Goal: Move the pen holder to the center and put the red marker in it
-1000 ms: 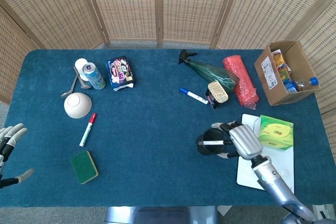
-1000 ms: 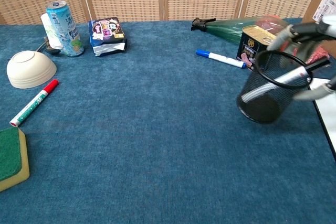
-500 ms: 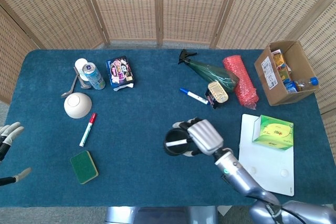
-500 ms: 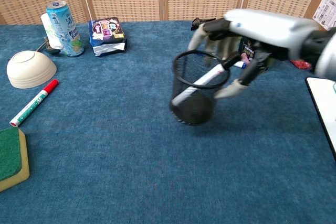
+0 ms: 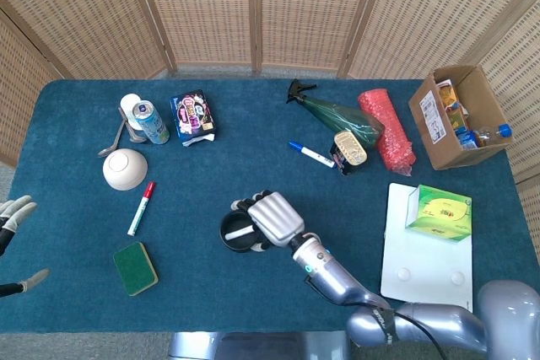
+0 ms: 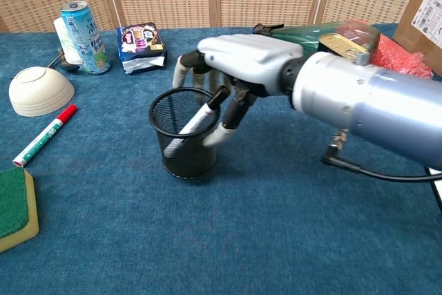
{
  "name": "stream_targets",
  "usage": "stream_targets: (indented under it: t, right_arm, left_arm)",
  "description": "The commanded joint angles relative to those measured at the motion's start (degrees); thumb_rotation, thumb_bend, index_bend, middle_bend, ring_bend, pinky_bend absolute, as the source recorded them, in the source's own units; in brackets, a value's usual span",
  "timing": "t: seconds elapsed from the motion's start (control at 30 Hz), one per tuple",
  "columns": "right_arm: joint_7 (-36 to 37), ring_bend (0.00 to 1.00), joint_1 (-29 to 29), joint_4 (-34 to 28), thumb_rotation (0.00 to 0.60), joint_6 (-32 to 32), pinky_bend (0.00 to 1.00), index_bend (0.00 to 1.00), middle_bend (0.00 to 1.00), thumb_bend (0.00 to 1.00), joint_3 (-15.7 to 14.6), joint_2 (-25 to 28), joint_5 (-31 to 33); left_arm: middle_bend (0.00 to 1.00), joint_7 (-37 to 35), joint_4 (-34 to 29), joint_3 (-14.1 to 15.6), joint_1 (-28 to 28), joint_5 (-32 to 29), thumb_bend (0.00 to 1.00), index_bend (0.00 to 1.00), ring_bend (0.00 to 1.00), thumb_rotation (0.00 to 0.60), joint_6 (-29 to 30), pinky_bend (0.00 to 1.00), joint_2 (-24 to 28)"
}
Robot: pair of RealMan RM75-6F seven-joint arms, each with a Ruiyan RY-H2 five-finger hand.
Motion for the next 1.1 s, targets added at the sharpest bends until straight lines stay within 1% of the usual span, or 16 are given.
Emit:
stream_targets:
  t: [0.03,0.27,0.47,0.53,0.57,0.63,0.7,0.77,0.8,0.9,1.0,1.1]
  right_arm:
    - [-2.34,0.40,2.05,2.29,0.600,0.20,0.41,0.43,0.49,0.00,0.95,-2.72,1.79]
    - [-5.29,0.40,5.00,6.10,0.600,0.78,0.41,0.43,0.49,0.00,1.77,-7.15,5.27]
    - [-6.16,0.40,6.49,8.40,0.600,1.93,0.41,0.43,0.49,0.00,2.58,-9.12,6.81]
    - [-6.37,0.40,6.70,8.96,0.600,2.34,0.41,0.42,0.48,0.00,2.59,-9.49,7.25]
    - [-6.36,0.40,6.77,9.20,0.600,2.51,0.41,0.38,0.46,0.00,2.60,-9.68,7.63]
    - [-5.97,0.37,6.86,9.39,0.600,2.51,0.41,0.25,0.39,0.00,2.62,-9.89,8.19]
    - [-5.69,0.30,6.94,9.09,0.600,1.97,0.39,0.09,0.25,0.00,2.54,-9.55,9.04]
    - [-5.64,0.24,7.09,7.84,0.600,1.01,0.38,0.02,0.15,0.00,2.62,-8.55,10.55]
    - [-5.73,0.20,7.14,7.31,0.600,0.83,0.37,0.00,0.11,0.00,2.67,-8.15,11.04]
    - [-6.64,0.11,7.29,4.92,0.600,0.40,0.36,0.00,0.03,0.00,2.50,-6.35,12.73]
    - [-7.85,0.07,7.38,2.40,0.600,0.51,0.35,0.00,0.01,0.00,2.10,-4.58,14.39]
    - [-8.10,0.06,6.94,-0.33,0.600,1.77,0.35,0.00,0.00,0.00,1.63,-2.99,14.56]
  left_arm:
    - [0.00,-0.44,0.20,-0.08,-0.24,-0.43,0.17,0.05,0.00,0.600,-0.46,0.04,0.07]
    - [0.00,-1.15,0.52,-0.26,-0.57,-1.15,0.17,0.05,0.00,0.600,-1.16,0.04,0.12]
    - [0.00,-1.67,0.62,-0.25,-0.53,-1.17,0.17,0.05,0.00,0.600,-1.04,0.04,0.25]
    - [0.00,-1.90,0.68,-0.28,-0.48,-1.27,0.17,0.05,0.00,0.600,-0.95,0.04,0.30]
    - [0.00,-2.02,0.71,-0.29,-0.47,-1.31,0.17,0.05,0.00,0.600,-0.92,0.04,0.32]
    - [0.00,-2.10,0.76,-0.31,-0.45,-1.32,0.17,0.05,0.00,0.600,-0.88,0.04,0.34]
    - [0.00,-2.15,0.78,-0.29,-0.42,-1.25,0.17,0.05,0.00,0.600,-0.78,0.04,0.35]
    - [0.00,-2.12,0.81,-0.30,-0.39,-1.31,0.17,0.05,0.00,0.600,-0.76,0.04,0.35]
    - [0.00,-2.13,0.80,-0.30,-0.39,-1.33,0.17,0.05,0.00,0.600,-0.78,0.04,0.36]
    - [0.00,-2.17,0.77,-0.30,-0.39,-1.29,0.17,0.04,0.00,0.600,-0.76,0.04,0.37]
    - [0.00,-2.08,0.76,-0.28,-0.34,-1.24,0.17,0.05,0.00,0.600,-0.68,0.04,0.37]
    - [0.00,-2.00,0.67,-0.20,-0.29,-0.97,0.17,0.05,0.00,0.600,-0.54,0.04,0.37]
